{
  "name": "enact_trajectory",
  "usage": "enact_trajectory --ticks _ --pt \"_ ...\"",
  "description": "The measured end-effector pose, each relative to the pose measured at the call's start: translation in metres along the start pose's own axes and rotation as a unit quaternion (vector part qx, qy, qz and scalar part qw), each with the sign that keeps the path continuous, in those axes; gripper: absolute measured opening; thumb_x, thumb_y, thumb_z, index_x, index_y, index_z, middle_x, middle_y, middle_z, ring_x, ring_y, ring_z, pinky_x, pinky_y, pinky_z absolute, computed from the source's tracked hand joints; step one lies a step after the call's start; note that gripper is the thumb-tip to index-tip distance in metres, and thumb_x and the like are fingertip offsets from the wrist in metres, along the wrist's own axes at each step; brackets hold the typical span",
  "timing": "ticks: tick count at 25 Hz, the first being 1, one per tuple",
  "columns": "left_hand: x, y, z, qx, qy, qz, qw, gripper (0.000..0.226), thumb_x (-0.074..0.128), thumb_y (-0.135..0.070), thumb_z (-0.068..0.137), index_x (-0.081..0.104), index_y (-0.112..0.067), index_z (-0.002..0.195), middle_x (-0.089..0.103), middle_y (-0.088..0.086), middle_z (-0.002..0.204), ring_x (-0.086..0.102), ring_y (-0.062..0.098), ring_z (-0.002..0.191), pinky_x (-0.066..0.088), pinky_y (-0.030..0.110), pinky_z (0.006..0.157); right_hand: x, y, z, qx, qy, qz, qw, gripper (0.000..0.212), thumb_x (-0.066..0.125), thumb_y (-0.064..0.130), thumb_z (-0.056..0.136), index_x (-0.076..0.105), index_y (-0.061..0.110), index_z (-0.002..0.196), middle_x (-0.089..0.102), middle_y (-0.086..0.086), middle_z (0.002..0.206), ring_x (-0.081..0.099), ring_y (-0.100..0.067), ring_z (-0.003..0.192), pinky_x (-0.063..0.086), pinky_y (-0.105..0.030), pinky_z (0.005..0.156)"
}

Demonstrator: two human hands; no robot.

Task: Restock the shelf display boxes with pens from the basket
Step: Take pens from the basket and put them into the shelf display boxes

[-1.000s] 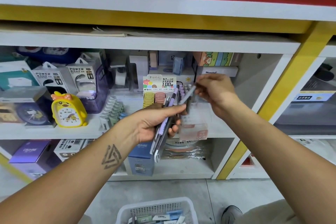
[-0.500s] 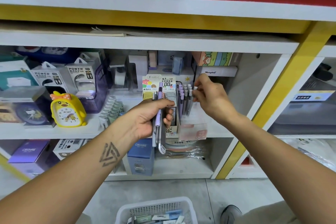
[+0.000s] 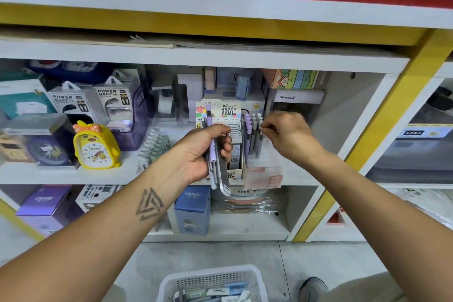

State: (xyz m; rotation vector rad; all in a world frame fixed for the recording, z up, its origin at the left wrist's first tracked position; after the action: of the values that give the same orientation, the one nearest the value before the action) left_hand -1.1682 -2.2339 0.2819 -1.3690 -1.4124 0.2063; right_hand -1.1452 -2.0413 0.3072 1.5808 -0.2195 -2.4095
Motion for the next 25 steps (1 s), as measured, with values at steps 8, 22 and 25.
enact_trajectory --ticks 8,22,25 --pt "-0.014 -0.014 0.004 0.068 -0.097 -0.037 0.992 0.007 0.058 -0.005 0.093 0.057 -0.004 0.086 0.058 0.009 0.066 0.057 0.018 0.046 0.051 0.026 0.052 0.014 0.069 -0.018 0.079 0.265 0.399 0.874 0.046 0.079 0.042 0.083 0.051 0.009 0.101 0.075 -0.011 0.077 0.071 -0.026 0.062 0.05 -0.031 0.05" --pt "-0.033 -0.026 -0.001 0.086 -0.144 -0.084 0.982 0.015 0.063 -0.015 0.095 0.066 0.0 0.093 0.075 0.019 0.084 0.074 0.03 0.07 0.059 0.043 0.05 0.005 0.053 -0.005 0.137 0.188 0.562 0.794 0.014 0.07 0.005 0.089 0.073 -0.002 0.101 0.072 -0.006 0.077 0.069 -0.022 0.061 0.054 -0.021 0.056" --pt "-0.031 -0.024 0.0 0.076 -0.133 -0.07 0.986 0.019 0.058 -0.014 0.098 0.063 0.002 0.108 0.074 0.023 0.096 0.074 0.035 0.082 0.061 0.046 0.056 0.0 0.041 -0.002 0.148 0.125 0.531 0.825 0.014 0.069 0.002 0.09 0.071 -0.003 0.103 0.072 -0.015 0.077 0.063 -0.018 0.055 0.05 -0.022 0.052"
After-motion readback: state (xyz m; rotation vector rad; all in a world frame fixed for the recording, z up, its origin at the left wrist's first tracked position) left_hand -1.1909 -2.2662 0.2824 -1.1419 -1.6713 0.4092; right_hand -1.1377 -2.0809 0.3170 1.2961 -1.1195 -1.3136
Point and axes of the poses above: each hand's wrist, its own z-axis towards the middle knuckle, its own x-axis out of the palm, y = z × x, the point moved 4 cm from there along z, towards the middle knuckle
